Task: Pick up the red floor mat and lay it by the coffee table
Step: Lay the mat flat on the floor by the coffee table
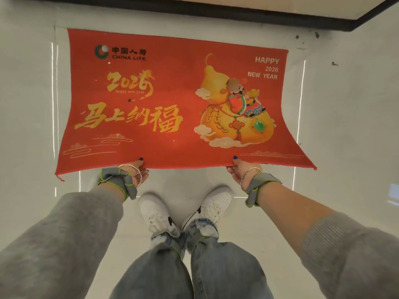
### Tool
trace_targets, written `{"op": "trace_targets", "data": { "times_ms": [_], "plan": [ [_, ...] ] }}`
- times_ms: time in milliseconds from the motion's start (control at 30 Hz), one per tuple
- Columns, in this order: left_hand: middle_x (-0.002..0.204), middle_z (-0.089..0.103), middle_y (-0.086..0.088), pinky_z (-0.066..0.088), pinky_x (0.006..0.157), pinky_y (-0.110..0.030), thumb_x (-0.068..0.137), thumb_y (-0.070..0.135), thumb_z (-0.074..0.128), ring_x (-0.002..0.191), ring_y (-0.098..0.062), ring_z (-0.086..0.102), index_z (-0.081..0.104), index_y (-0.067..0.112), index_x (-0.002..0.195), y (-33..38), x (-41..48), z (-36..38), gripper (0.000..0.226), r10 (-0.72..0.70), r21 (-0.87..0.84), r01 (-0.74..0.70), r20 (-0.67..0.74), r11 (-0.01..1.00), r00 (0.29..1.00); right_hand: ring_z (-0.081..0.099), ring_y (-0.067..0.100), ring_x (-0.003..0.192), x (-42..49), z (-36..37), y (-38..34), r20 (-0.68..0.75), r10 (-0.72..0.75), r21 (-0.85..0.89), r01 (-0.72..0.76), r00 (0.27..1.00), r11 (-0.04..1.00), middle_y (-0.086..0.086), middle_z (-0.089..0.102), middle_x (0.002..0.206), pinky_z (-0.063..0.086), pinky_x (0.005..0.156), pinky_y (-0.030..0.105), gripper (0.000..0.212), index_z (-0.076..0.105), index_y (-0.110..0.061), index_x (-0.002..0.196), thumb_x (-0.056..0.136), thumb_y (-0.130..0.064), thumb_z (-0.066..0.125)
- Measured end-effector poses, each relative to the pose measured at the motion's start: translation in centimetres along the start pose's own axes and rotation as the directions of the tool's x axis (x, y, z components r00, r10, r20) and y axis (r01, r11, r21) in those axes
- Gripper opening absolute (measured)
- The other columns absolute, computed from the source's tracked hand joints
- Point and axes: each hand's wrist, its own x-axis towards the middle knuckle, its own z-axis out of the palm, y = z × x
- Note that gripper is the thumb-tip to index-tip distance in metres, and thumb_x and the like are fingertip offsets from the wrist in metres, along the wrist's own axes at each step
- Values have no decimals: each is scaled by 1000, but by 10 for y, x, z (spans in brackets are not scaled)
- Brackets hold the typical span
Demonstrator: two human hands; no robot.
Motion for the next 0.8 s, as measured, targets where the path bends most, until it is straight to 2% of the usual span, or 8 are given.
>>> {"op": "trace_targets", "data": {
  "times_ms": [100,233,300,433,633,667,733,800],
  "plan": [
    [68,38,-4,38,54,-23,101,17,39,12,-2,40,38,12,65,-7,11,3,36,-7,12,7,-15,1000,1000,41,0,16,11,2,7,-15,18,-25,-19,1000,1000,-5,47,21,29,25,8,35,42,-11,65,97,-27,44],
    [67,35,-4,39,44,-17,101,17,37,13,-3,41,36,14,65,-15,22,6,36,-18,-2,18,-17,1000,1000,40,0,15,24,3,19,-27,24,-24,-24,999,999,1,54,33,28,24,9,37,42,-11,63,97,-27,45],
    [67,35,-3,37,51,-20,101,16,37,22,-7,48,36,14,65,-18,28,6,36,-34,-13,34,-7,999,999,40,0,15,32,6,25,-41,17,-16,-18,999,1000,3,56,39,29,25,8,37,42,-11,63,96,-25,47],
    [68,35,-3,37,54,-23,102,16,36,37,-10,52,37,14,66,-19,42,9,36,-33,10,33,7,999,999,39,0,15,47,9,27,-44,12,-18,-13,999,1000,-5,47,21,29,25,9,38,43,-10,63,96,-28,47],
    [71,37,-3,37,59,-22,102,14,35,60,-11,38,37,13,67,-39,74,10,34,-72,14,71,14,997,997,35,1,13,79,17,43,-66,0,-10,-1,998,1000,-4,44,19,26,24,9,39,42,-11,62,96,-29,46],
    [70,37,-3,41,63,-22,101,14,36,60,-11,37,37,13,67,-47,82,9,34,-80,8,80,10,997,997,34,2,12,88,18,53,-68,12,-22,-13,998,1000,-3,43,19,24,24,9,38,42,-12,62,96,-29,45],
    [71,39,-4,45,89,-24,101,14,38,60,-11,38,38,14,68,-51,86,8,33,-88,15,88,8,996,996,34,2,12,96,20,56,-76,29,-34,-31,997,999,-3,42,18,24,24,10,35,44,-11,67,96,-30,45],
    [72,41,-4,35,106,-27,101,14,38,62,-11,41,39,13,69,-53,87,10,32,-76,14,76,-7,997,997,38,2,14,105,20,60,-118,-4,-5,3,993,1000,-3,44,19,28,24,9,28,49,-7,77,94,-29,50]
  ]
}}
